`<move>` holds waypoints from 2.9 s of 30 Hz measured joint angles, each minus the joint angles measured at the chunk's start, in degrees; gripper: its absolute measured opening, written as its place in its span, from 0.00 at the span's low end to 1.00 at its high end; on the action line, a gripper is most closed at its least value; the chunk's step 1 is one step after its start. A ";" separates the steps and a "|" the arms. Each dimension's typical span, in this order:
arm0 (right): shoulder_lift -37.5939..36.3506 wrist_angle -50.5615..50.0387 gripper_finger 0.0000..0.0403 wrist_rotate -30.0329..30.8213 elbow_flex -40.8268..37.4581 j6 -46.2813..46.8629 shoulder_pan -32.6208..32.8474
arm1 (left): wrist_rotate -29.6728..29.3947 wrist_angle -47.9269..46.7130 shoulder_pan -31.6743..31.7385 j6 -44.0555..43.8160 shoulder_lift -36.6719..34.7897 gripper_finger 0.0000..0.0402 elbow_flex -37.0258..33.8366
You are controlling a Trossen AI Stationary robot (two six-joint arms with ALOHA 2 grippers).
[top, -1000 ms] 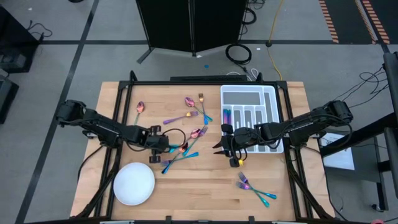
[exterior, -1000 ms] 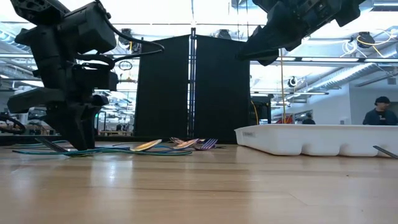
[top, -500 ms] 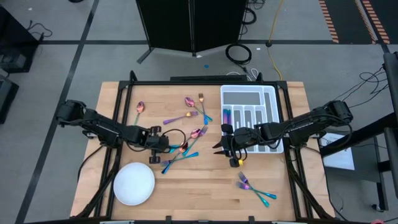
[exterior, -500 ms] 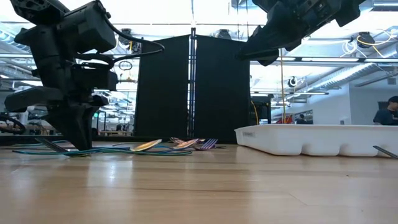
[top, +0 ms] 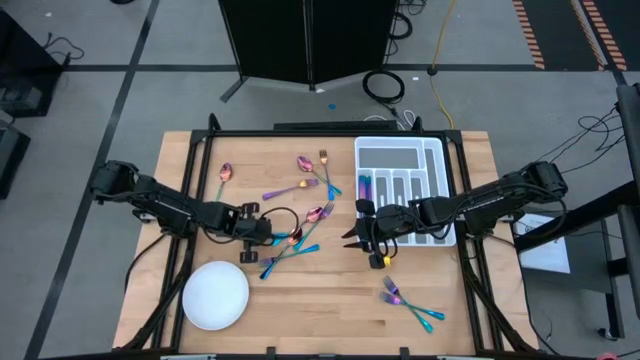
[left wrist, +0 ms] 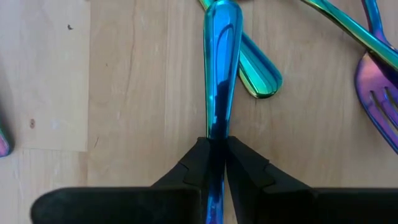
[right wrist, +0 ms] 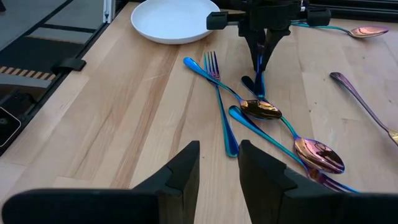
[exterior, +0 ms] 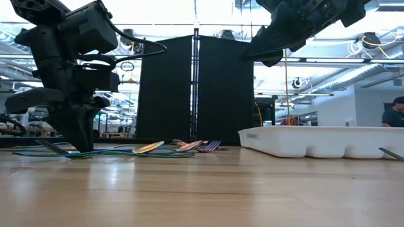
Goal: Sort silverware
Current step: Put the blue knife into the utensil organizer
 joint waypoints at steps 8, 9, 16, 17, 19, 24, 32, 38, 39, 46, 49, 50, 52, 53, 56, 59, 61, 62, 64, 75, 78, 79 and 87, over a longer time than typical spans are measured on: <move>0.00 -0.01 0.24 0.00 -0.02 0.00 0.02 | -0.35 0.78 0.04 -0.17 0.02 0.20 -0.02; 0.00 0.00 0.24 0.00 -0.02 0.00 0.00 | -0.52 0.78 0.05 -0.15 0.02 0.22 -0.02; 0.00 0.00 0.24 0.00 -0.02 0.00 0.00 | -0.23 0.78 0.15 -0.30 0.02 0.29 -0.02; 0.00 0.00 0.24 0.00 -0.02 0.00 0.02 | 0.14 0.79 0.21 -1.04 0.02 0.29 -0.02; 0.00 0.04 0.24 0.00 -0.02 0.00 0.00 | 1.92 0.77 0.89 -1.97 0.02 0.29 -0.02; 0.00 0.24 0.24 -0.02 -0.02 -0.24 0.00 | 5.49 0.63 3.38 -2.61 0.02 0.29 0.00; 0.00 0.22 0.24 -0.01 -0.02 -0.43 0.00 | 7.13 0.58 4.92 1.55 0.02 0.29 0.00; 0.00 0.20 0.24 -0.02 -0.02 -0.44 0.00 | 6.75 0.58 4.90 1.95 0.02 0.28 0.00; 0.00 0.20 0.24 -0.02 -0.02 -0.44 0.00 | 6.73 0.58 4.85 1.95 0.02 0.26 0.00; 0.00 0.20 0.24 0.00 -0.02 -0.44 0.00 | 7.24 0.63 4.81 1.93 0.02 0.10 0.00; 0.00 0.20 0.24 -0.01 -0.02 -0.44 0.01 | 7.28 0.63 4.81 1.93 0.02 0.07 0.00; 0.00 0.20 0.24 0.00 -0.02 -0.44 0.01 | 7.28 0.63 4.81 1.94 0.02 0.07 0.00; 0.00 0.20 0.24 -0.02 -0.02 -0.44 0.00 | 7.27 0.63 4.81 2.09 0.02 0.06 0.00; 0.00 0.20 0.24 -0.02 -0.02 -0.44 0.02 | 7.27 0.62 4.81 2.48 0.02 0.06 0.00; 0.00 0.17 0.24 -0.01 -0.02 -0.44 0.00 | 7.22 0.52 4.83 3.42 -0.10 0.06 0.18; 0.00 0.17 0.24 -0.02 -0.02 -0.44 0.02 | 6.75 -0.79 4.83 4.54 -0.68 0.06 1.20; 0.00 0.15 0.24 0.00 -0.02 -0.44 0.00 | 6.12 -1.63 4.87 4.94 -1.21 0.06 1.86; 0.00 0.15 0.24 0.00 -0.02 -0.44 0.01 | 5.36 -1.98 4.92 5.03 -1.52 0.06 2.30; 0.00 0.13 0.24 0.00 -0.02 -0.44 0.01 | 4.73 -1.44 5.00 5.94 -2.26 0.06 3.21; -0.61 -3.27 0.24 0.00 -0.02 -0.12 0.01 | 4.46 -2.62 4.96 7.09 -2.56 0.06 5.57; -3.02 -4.82 0.24 0.19 -0.03 0.21 0.00 | 4.46 -2.13 4.96 10.91 -2.60 0.06 8.42; -4.08 -5.62 0.24 0.41 -0.02 0.22 0.01 | 4.45 -2.28 4.95 12.84 -2.60 0.06 9.53; -11.54 -15.43 0.24 8.13 -0.02 5.38 0.55 | -0.84 -1.62 5.24 36.45 -1.46 0.06 21.57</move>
